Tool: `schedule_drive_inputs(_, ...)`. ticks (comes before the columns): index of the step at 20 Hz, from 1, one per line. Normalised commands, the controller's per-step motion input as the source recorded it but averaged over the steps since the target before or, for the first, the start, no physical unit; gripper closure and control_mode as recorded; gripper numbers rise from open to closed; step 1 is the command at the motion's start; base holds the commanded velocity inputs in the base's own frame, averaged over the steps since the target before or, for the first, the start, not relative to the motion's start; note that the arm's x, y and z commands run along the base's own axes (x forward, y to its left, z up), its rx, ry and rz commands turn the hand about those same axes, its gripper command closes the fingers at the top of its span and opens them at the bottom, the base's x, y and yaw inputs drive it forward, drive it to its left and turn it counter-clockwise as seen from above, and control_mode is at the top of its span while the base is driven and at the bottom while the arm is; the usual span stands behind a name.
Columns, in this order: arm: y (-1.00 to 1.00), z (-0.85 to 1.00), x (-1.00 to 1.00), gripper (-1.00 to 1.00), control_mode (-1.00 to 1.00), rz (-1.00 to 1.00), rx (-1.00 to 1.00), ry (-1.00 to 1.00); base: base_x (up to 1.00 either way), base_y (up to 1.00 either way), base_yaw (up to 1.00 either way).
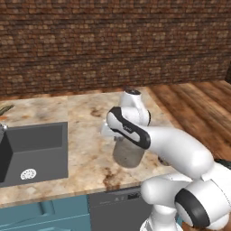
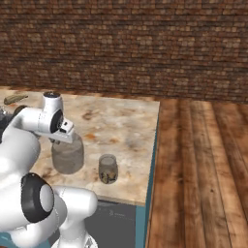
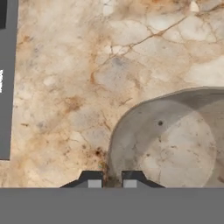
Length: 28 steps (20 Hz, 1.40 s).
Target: Pick the jar and jar from the dining table and place them in the open cabinet. Close the cabinet after placing the objects.
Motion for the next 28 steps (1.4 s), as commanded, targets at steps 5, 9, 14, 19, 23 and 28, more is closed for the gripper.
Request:
schedule_drive_inputs(5,-0.09,0.56,-0.30,1.00,-1.00,-0.07,-0.10,0.00,0.00,0.00,0.00)
schedule_drive_inputs(9,-0.20,0.53,-0.24,1.00,-1.00,-0.07,-0.07,0.00,0.00,0.00,0.00)
schedule_drive_inputs(14,-0.40,0.43,-0.28,1.00,-1.00,-0.05,-0.03,0.00,0.00,0.00,0.00)
schedule_drive_inputs(19,-0.34,0.42,-0.18,1.00,-1.00,-0.04,-0.03,0.00,0.00,0.00,0.00)
schedule_drive_inputs(23,-0.02,0.20,-0.12,1.00,-1.00,-0.05,-0.01,0.00,0.00,0.00,0.00)
schedule_drive_inputs(28,0.00,0.00,0.00,1.00,-1.00,0.00,0.00,0.00,0.00,0.00,0.00)
